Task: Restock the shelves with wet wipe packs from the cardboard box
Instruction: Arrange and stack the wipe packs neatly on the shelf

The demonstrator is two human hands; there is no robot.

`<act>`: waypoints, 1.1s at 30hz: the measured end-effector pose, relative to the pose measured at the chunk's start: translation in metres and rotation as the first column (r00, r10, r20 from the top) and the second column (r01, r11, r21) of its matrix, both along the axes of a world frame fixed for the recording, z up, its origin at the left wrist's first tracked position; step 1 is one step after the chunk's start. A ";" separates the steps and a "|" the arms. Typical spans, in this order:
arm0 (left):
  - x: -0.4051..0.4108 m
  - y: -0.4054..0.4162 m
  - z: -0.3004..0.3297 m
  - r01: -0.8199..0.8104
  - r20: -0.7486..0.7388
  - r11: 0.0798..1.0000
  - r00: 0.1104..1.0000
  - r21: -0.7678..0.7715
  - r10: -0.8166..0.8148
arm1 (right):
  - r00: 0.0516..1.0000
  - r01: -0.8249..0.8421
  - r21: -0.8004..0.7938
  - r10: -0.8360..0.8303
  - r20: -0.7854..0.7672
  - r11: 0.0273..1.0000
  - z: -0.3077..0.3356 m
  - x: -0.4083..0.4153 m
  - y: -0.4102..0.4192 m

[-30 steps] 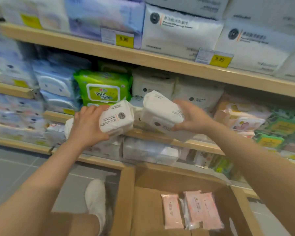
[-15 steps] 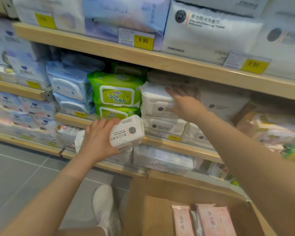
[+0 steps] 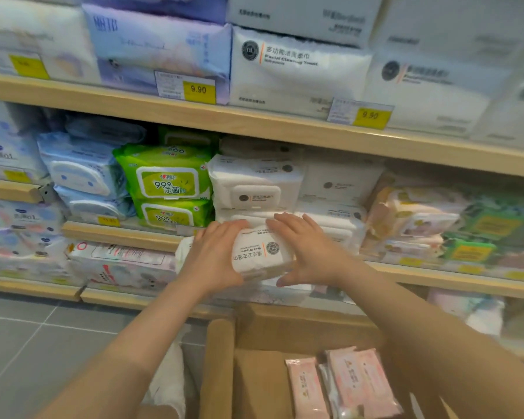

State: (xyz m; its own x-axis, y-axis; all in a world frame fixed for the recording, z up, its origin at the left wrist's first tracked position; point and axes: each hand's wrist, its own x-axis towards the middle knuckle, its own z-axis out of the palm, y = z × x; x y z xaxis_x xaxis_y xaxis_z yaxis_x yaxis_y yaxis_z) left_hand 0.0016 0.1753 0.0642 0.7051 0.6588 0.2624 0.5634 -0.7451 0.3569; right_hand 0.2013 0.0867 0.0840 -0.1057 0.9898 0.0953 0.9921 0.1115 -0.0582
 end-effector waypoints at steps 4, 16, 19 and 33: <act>0.041 -0.032 0.007 0.094 -0.004 0.995 0.996 0.008 -0.094 | 0.984 0.094 0.067 -0.103 0.145 0.993 -0.003 0.012 -0.034; 0.103 0.038 0.054 -0.032 0.079 0.984 0.997 0.173 0.018 | 0.802 0.595 0.222 -0.557 -0.215 0.772 0.054 0.090 -0.083; 0.112 0.057 0.037 -0.045 -0.124 0.965 0.989 0.259 0.079 | 0.766 0.641 0.216 -0.594 -0.248 0.737 0.062 0.102 -0.055; 0.116 0.061 0.013 -0.104 0.014 0.893 0.994 0.438 0.109 | 0.797 0.446 0.346 -0.542 0.267 0.826 0.012 0.092 -0.014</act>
State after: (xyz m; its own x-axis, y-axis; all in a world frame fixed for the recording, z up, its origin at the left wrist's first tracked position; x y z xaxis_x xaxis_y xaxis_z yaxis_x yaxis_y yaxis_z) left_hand 0.1179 0.2359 0.0770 0.6416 0.5506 0.5341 0.6501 -0.7599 0.0023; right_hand 0.2938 0.0725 0.0960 0.3181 0.8597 0.3998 0.8642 -0.4363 0.2507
